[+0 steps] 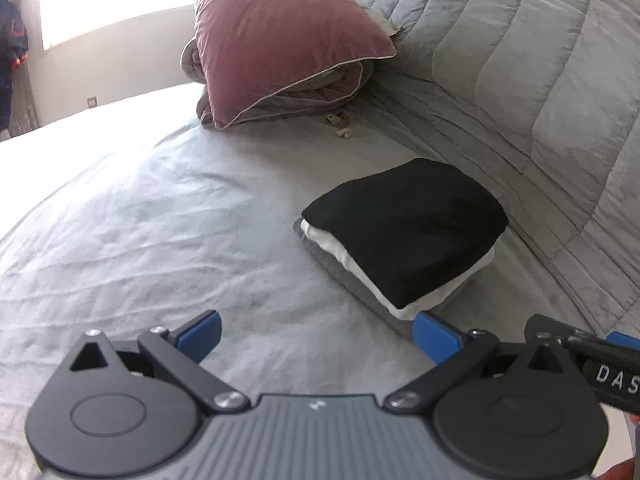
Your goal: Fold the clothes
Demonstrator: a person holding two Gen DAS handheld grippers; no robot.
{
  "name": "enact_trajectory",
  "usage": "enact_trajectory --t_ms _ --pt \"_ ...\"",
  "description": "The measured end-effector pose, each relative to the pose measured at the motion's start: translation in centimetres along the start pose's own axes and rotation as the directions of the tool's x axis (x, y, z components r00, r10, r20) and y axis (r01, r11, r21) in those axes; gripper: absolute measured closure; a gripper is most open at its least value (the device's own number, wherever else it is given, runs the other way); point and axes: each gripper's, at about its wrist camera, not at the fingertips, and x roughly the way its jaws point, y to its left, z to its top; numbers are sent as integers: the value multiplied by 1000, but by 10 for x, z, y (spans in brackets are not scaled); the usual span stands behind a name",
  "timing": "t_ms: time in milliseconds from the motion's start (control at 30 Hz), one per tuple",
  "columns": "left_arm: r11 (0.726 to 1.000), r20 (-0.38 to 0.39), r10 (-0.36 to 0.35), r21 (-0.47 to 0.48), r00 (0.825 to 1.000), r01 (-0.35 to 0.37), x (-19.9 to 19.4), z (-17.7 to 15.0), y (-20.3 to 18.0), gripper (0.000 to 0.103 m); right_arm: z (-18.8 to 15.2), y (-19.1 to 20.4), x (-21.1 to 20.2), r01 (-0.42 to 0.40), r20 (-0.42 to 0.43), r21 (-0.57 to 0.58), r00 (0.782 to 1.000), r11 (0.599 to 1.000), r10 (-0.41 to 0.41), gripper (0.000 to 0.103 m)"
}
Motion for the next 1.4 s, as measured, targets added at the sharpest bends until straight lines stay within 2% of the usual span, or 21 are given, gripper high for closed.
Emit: enact_trajectory --t_ms 267,667,1400 --pt "999 3 22 25 1000 -22 -3 -2 -1 1 0 -2 -4 -12 8 17 1000 1000 12 0" --pt "1000 6 9 24 1000 -10 -5 -1 -1 1 1 -2 -3 -6 5 18 1000 1000 6 0" --pt "999 -11 27 29 1000 -26 -1 -2 -4 1 0 0 2 4 -4 13 1000 1000 -4 0"
